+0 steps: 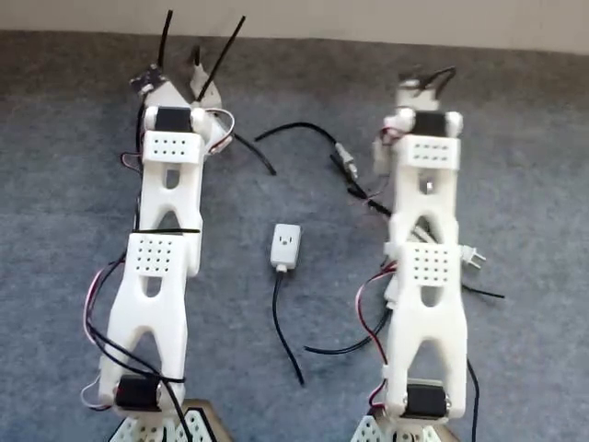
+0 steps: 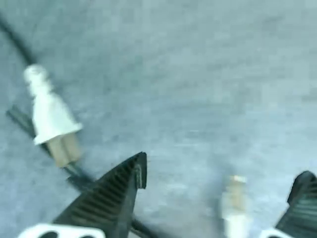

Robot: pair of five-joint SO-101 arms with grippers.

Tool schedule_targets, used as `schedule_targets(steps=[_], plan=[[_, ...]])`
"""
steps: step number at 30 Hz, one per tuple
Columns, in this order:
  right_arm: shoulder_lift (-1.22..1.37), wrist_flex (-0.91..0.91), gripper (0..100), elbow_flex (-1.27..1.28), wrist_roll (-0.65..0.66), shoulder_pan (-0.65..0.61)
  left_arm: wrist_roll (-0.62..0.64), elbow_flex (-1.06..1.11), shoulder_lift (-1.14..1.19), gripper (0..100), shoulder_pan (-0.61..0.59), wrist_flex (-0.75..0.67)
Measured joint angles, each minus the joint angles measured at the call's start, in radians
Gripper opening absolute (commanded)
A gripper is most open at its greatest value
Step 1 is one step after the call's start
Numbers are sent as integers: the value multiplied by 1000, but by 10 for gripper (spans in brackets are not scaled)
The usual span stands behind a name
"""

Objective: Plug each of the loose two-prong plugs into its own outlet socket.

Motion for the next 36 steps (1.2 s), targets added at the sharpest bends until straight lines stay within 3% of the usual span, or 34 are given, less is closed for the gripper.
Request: schedule_targets(steps=[8,13,18,28,36], plan=[[-86,0,428,0,-163,186,-252,-2,-158,256,226,-12],[-86,0,428,0,-170,282,-292,-2,-104,256,351,-80],[-86,0,428,0,-172,388,-296,-2,-40,256,347,-175],[-86,0,428,0,-172,559,-368,-2,25,255,370,-149],[-54,0,428,-3,-172,548,-377,-2,25,252,370,-57]])
